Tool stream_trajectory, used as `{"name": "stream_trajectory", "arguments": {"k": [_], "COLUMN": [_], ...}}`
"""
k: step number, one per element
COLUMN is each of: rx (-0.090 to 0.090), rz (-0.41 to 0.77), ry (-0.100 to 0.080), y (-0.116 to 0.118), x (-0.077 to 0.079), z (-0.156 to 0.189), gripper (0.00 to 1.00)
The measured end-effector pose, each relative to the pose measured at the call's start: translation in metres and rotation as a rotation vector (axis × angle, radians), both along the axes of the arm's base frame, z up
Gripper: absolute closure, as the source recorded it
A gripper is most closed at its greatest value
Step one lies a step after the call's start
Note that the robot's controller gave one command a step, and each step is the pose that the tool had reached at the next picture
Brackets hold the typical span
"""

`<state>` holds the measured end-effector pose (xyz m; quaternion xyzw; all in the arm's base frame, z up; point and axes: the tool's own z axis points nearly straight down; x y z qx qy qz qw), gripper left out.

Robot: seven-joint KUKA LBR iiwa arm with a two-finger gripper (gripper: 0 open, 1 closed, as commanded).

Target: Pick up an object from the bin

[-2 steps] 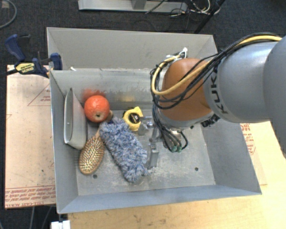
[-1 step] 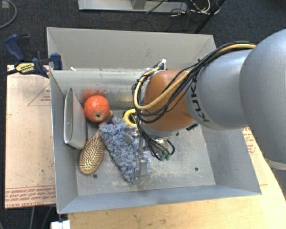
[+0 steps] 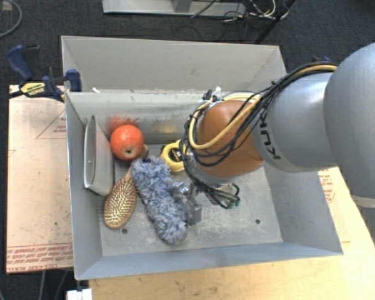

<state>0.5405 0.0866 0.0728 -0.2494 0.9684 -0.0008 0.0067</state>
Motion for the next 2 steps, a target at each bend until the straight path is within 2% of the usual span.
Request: {"name": "stream_trajectory", "arguments": {"k": [1, 2], "rx": [0.000, 0.000], "rz": [0.000, 0.005], "ry": [0.000, 0.009], "y": [0.000, 0.001], "x": [0.000, -0.003], "z": [0.000, 0.035], "gripper": [1.00, 1.00]}}
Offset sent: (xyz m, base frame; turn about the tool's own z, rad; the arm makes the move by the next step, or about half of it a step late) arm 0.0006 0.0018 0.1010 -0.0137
